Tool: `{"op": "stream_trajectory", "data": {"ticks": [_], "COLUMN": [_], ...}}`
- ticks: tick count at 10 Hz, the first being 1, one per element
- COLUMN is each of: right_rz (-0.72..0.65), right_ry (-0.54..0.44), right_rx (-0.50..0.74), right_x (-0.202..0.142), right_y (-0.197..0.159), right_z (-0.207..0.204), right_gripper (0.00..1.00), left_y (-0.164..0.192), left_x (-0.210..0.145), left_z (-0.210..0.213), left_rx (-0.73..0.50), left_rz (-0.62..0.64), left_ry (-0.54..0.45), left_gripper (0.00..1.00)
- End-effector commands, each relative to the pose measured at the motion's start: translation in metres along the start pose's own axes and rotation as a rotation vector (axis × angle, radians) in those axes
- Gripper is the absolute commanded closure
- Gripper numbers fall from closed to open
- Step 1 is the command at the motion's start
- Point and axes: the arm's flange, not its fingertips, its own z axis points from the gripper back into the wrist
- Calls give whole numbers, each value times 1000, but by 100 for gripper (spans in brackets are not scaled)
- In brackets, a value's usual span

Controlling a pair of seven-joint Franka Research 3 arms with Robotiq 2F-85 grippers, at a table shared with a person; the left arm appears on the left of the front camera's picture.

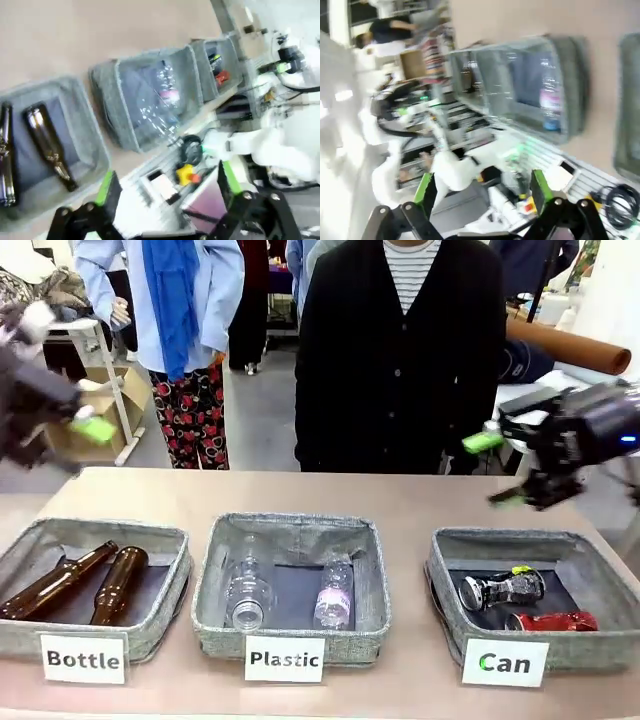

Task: Sort the can waste into the basket.
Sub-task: Pick up the can waste from the table and place it in the right Fabric basket.

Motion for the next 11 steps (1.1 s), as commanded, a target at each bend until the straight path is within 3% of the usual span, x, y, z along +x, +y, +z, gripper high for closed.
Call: {"op": "stream_trajectory", "data": {"ticks": [1, 2, 3, 4, 11], "right_rz": [-66, -73, -76, -78, -78], "right_ry": [12, -7, -52, 18, 18], "right_rx": [240, 250, 198, 197, 197], "right_x": [24, 28, 25, 28, 28], "right_y": [-14, -19, -30, -17, -17], "right_z": [18, 24, 38, 8, 8], "right_gripper": [0, 0, 0, 0, 0], "left_y": [69, 92, 123, 80, 80], "left_x": [-11, -14, -20, -30, -30], "left_z": [-7, -12, -39, 8, 8], "left_rx": [-338, -494, -566, -304, -304], "left_rz": [47, -17, -30, 63, 63], "left_ry": [-136, -159, -187, -144, -144], "left_gripper": [0, 0, 0, 0, 0]}}
